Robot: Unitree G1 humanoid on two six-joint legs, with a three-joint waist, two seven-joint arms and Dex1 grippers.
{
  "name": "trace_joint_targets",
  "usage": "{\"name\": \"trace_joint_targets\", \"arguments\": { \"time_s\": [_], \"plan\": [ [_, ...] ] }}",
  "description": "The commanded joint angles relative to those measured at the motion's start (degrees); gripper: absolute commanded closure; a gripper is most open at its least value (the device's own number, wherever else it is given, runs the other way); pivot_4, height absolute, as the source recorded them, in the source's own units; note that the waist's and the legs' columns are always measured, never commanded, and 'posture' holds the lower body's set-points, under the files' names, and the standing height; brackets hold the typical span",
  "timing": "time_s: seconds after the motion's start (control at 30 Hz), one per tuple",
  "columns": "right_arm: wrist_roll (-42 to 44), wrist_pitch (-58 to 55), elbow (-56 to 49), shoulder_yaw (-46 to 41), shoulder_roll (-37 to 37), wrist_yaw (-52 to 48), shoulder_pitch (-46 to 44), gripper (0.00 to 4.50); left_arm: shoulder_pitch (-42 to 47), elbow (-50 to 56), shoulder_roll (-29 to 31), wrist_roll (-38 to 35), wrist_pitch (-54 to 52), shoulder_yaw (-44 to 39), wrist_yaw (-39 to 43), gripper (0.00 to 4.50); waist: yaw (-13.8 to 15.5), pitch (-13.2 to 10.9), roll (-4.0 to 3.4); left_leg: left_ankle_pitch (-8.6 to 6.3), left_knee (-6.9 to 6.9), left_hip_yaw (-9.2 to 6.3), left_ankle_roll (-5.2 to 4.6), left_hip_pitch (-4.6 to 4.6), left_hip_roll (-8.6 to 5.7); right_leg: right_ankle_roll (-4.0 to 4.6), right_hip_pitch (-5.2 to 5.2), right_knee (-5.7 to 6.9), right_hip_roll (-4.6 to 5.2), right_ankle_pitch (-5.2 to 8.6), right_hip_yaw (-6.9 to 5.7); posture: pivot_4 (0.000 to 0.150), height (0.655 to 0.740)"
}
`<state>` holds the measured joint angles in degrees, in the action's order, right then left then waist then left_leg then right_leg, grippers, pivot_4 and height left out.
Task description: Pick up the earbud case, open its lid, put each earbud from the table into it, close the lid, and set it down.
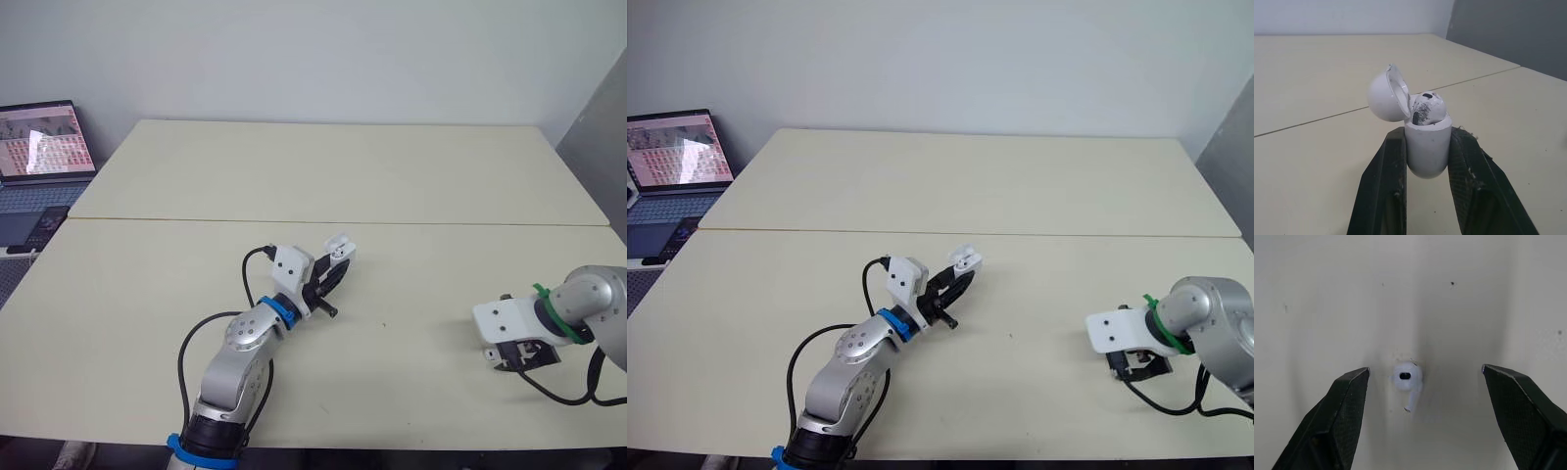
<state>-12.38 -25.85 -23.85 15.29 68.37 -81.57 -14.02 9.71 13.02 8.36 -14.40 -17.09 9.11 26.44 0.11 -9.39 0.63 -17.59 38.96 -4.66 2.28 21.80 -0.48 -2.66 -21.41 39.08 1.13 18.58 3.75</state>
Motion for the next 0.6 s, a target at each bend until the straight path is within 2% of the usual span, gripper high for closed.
{"name": "trace_joint_targets", "arguments": {
  "time_s": [0.03, 0.33, 0.47, 0.6],
  "plan": [
    [-1.3, -4.2, -3.9, 0.2, 1.1, 0.4, 0.9, 0.66, 0.3, 2.6, -0.1, -0.6, 0.5, -0.2, -0.1, 3.71, 0.0, 0.0, 0.00, 0.00, 0.00, 0.00, 0.00, 0.00, 0.00, 0.00, 0.00, 0.00, 0.00, 0.00, 0.00, 0.150, 0.7400],
    [-0.9, -10.0, -5.3, 1.3, 0.7, 0.6, -1.0, 0.66, 0.4, 2.5, -0.1, -0.7, 0.5, 0.0, 0.1, 3.71, -0.1, 0.0, 0.00, -0.01, 0.00, 0.01, -0.01, -0.01, 0.00, 0.00, -0.01, 0.00, -0.01, 0.00, -0.05, 0.150, 0.7400],
    [-0.8, -10.7, -4.8, 2.2, 0.9, 0.4, -1.8, 1.54, 0.4, 2.5, -0.1, -0.7, 0.6, 0.0, 0.0, 3.71, -0.1, 0.0, 0.00, -0.02, 0.00, 0.00, -0.03, -0.01, 0.00, 0.00, -0.01, 0.00, -0.01, 0.00, -0.07, 0.150, 0.7400],
    [-0.9, -10.7, -4.3, 2.9, 0.7, 0.8, -1.7, 3.05, 0.3, 2.6, 0.1, -0.7, 0.6, 0.1, 0.3, 3.71, -0.1, 0.0, 0.00, -0.08, 0.00, 0.00, -0.15, -0.01, 0.00, 0.00, -0.01, 0.00, -0.01, 0.00, -0.07, 0.150, 0.7400]
  ]
}}
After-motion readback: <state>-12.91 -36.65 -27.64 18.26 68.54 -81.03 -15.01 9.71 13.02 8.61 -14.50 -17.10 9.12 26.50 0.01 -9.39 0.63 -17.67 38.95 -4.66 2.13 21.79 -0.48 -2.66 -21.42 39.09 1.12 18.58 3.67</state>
